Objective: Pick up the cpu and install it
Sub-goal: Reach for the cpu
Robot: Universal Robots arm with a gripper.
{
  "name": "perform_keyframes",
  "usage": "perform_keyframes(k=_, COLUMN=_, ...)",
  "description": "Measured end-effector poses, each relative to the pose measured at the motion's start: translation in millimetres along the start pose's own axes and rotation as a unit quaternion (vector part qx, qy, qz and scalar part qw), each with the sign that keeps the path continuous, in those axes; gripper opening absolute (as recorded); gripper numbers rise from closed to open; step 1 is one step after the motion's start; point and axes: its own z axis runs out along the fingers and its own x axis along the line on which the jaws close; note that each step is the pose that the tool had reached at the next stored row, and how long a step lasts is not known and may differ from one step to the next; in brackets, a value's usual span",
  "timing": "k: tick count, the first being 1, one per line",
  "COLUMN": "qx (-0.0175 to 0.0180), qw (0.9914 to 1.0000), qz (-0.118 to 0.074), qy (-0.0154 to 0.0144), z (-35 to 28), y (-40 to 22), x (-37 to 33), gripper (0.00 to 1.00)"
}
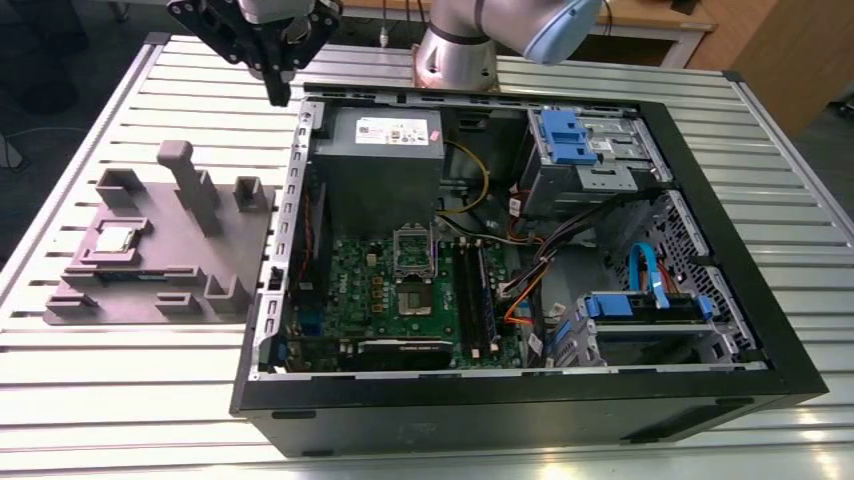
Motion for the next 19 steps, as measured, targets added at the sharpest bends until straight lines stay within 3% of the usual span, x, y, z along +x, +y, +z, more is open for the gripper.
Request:
perform_keyframes(k=12, qx=0.0001, qw=1.00000, qz=0.000, qy=0.0009, z=0.7, y=-1.8, x=24.1, gripper=0.10)
perform_keyframes(k=19, qx=0.0002, qw=1.00000, qz=0.000, qy=0.0011, z=2.1, y=-2.6, x=53.5, gripper=0.10)
